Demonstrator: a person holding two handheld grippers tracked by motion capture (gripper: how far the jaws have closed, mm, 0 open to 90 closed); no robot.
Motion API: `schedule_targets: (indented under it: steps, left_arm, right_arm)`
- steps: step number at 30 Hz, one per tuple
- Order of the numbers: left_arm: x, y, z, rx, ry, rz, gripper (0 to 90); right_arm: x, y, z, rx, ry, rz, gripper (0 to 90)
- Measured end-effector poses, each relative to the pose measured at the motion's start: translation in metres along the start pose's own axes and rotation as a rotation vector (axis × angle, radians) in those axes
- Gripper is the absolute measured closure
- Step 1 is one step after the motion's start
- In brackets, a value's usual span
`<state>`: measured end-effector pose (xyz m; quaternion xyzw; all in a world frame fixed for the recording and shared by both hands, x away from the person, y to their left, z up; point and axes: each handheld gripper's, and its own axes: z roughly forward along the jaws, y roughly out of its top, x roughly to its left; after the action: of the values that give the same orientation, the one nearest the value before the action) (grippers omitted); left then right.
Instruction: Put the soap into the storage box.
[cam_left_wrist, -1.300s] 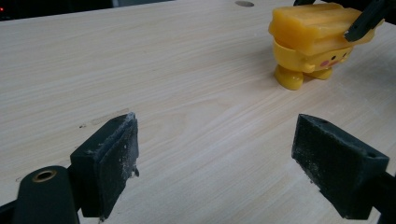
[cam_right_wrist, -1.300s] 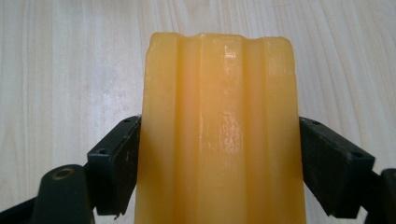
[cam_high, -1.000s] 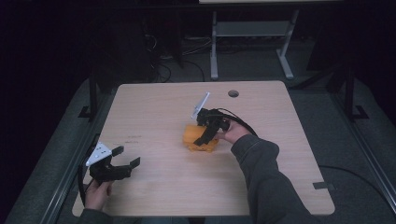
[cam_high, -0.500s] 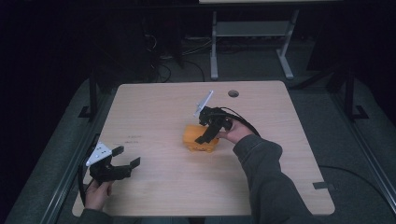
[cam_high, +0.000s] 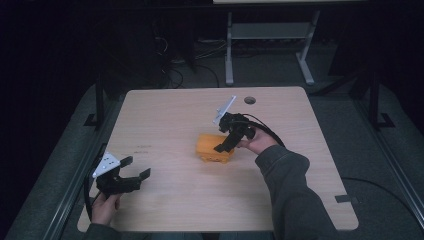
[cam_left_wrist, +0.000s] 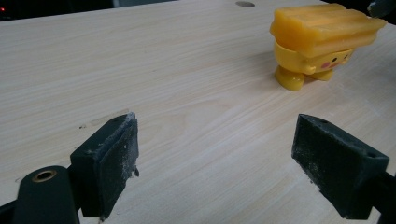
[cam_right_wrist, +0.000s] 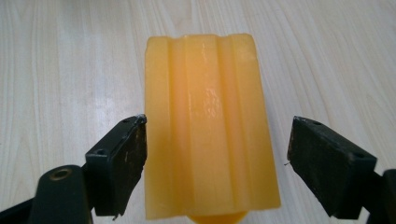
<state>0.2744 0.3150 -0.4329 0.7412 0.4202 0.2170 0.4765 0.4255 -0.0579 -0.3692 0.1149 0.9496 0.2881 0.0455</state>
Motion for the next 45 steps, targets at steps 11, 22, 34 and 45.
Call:
schedule_targets:
  steps: [11,22,34,45]
  left_arm:
    - [0.000,0.000,0.000,0.000,0.002,0.005,14.1]
    - [0.000,0.000,0.000,0.002,0.003,0.006,14.1]
    - [0.000,0.000,0.000,0.004,0.002,0.008,14.1]
    - [-0.001,0.000,0.000,0.008,0.001,0.011,14.1]
  right_arm:
    - [0.000,-0.005,-0.011,-0.026,-0.019,0.014,19.9]
    - [0.004,-0.012,-0.026,-0.037,-0.038,0.030,19.8]
    - [0.006,-0.024,-0.034,-0.030,-0.039,0.059,20.2]
    - [0.007,-0.035,-0.041,-0.051,-0.046,0.087,19.6]
